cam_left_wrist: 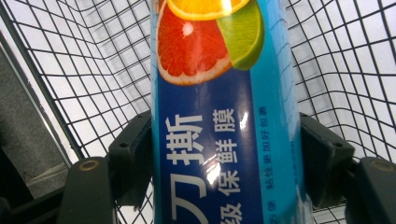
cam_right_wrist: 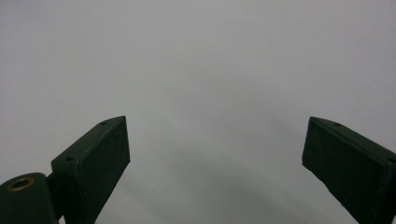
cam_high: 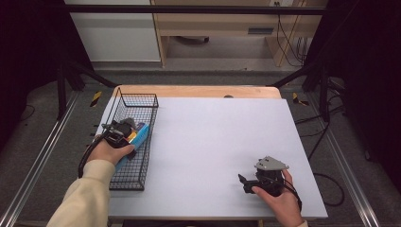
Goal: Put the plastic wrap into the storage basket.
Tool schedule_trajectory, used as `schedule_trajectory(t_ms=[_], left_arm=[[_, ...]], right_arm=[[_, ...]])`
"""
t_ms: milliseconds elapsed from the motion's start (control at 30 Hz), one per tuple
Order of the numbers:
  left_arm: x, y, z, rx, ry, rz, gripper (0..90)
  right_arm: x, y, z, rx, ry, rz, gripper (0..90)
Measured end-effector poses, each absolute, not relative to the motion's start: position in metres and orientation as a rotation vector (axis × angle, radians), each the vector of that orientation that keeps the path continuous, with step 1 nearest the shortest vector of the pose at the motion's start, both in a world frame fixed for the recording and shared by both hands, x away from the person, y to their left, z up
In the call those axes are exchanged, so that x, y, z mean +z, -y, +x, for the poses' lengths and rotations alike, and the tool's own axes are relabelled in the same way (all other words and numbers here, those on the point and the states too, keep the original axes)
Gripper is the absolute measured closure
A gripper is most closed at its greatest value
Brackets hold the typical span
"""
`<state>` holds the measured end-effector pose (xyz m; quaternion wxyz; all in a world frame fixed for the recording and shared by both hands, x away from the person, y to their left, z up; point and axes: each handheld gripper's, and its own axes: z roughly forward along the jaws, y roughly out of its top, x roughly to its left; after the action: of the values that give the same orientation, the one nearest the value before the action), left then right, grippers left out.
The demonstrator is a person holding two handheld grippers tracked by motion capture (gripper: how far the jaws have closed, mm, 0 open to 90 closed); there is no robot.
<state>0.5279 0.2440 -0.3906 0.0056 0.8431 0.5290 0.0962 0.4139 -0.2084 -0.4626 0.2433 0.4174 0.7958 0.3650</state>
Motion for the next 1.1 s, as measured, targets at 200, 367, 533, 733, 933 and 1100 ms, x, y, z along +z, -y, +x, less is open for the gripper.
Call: schedule_trajectory(t_ms=[200,367,533,733,933,1100], left_arm=[[-0.390,-0.243,0.527,0.326,-1.647,2.637,28.7],[-0.389,-0.244,0.527,0.343,-1.640,2.635,26.9],[-0.389,-0.242,0.526,0.369,-1.632,2.635,24.0],[-0.385,-0.241,0.523,0.397,-1.604,2.621,19.5],[-0.382,-0.241,0.517,0.448,-1.587,2.600,15.5],[-0.377,-0.242,0.510,0.473,-1.572,2.572,13.4]], right_arm=[[-0.463,0.208,0.414,0.997,-2.178,1.139,8.0],[-0.463,0.208,0.414,0.997,-2.181,1.138,7.9],[-0.463,0.208,0.414,0.995,-2.183,1.141,7.9],[-0.463,0.207,0.414,0.995,-2.187,1.141,7.8],[-0.463,0.207,0.414,0.990,-2.193,1.134,7.7],[-0.463,0.207,0.414,0.990,-2.194,1.136,7.7]])
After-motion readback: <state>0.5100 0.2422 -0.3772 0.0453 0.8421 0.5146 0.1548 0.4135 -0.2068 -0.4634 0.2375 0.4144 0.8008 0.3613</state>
